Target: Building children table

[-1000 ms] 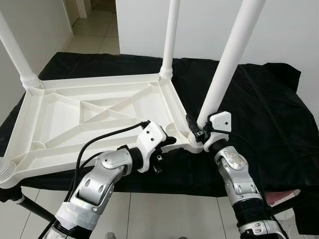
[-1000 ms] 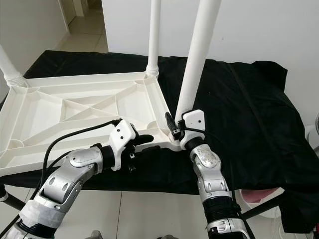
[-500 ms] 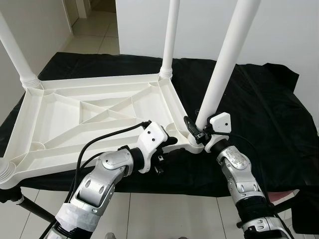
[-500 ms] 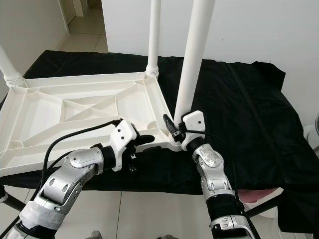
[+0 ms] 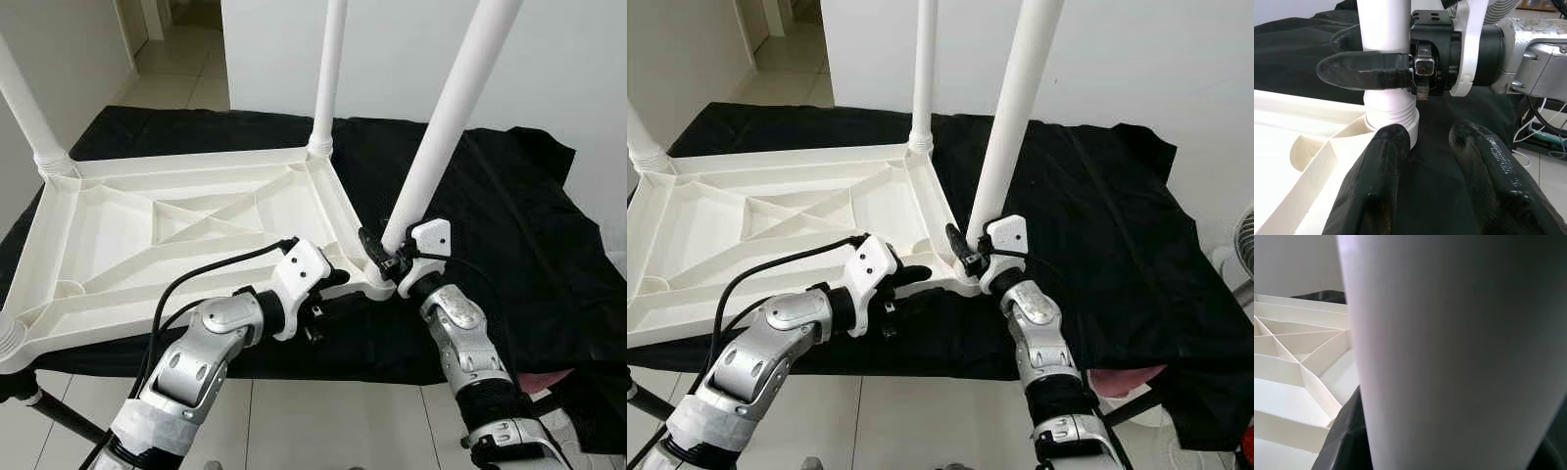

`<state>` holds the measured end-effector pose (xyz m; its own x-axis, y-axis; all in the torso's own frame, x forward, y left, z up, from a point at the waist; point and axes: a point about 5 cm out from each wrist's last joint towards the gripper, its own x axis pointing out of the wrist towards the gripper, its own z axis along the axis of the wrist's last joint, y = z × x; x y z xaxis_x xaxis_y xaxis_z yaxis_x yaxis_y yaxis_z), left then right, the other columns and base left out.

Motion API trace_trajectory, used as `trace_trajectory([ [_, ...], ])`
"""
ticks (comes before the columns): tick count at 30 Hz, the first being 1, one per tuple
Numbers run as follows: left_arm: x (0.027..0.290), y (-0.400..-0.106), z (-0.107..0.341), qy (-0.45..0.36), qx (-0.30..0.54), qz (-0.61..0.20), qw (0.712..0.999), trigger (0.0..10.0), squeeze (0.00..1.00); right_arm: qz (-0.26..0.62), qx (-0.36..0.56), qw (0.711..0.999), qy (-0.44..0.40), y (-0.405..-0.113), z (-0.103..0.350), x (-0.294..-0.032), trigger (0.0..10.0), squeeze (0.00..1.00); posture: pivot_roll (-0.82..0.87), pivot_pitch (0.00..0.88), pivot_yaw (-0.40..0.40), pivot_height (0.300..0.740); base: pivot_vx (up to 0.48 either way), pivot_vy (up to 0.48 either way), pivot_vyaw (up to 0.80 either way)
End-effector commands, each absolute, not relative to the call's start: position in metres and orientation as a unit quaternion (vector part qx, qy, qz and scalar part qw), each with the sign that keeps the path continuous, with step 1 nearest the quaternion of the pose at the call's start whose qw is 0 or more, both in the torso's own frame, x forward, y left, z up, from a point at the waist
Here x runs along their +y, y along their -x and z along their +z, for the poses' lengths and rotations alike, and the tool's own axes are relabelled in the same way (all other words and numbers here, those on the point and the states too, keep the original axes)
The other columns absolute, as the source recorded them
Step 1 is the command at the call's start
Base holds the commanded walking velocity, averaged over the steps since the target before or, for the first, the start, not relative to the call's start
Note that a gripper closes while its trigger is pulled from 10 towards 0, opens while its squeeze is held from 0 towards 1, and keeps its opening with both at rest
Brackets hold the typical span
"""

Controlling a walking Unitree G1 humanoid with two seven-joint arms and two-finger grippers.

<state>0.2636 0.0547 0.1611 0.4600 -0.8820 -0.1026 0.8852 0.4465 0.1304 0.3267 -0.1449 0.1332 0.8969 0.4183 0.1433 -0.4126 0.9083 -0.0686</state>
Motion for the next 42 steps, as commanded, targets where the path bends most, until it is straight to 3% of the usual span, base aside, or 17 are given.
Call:
trace_trajectory([
  [1,0.055,-0.265,0.164,-0.087,0.004,-0.498,0.863,10.0,0.00,0.178,0.000,0.984,-0.020,-0.322,0.103,-0.153,10.0,0.00,0.03,0.032,-0.038,0.740,0.000,0.000,0.00],
  [19,0.054,-0.263,0.164,-0.088,0.006,-0.498,0.863,10.0,0.00,0.144,-0.001,0.989,-0.030,-0.323,0.102,-0.151,10.0,0.00,0.03,0.036,-0.040,0.740,0.000,0.000,0.00],
  [42,0.053,-0.265,0.164,-0.091,0.006,-0.501,0.861,10.0,0.00,-0.098,-0.013,0.993,-0.063,-0.326,0.112,-0.125,10.0,0.00,0.04,0.000,-0.047,0.740,0.000,0.000,0.00],
])
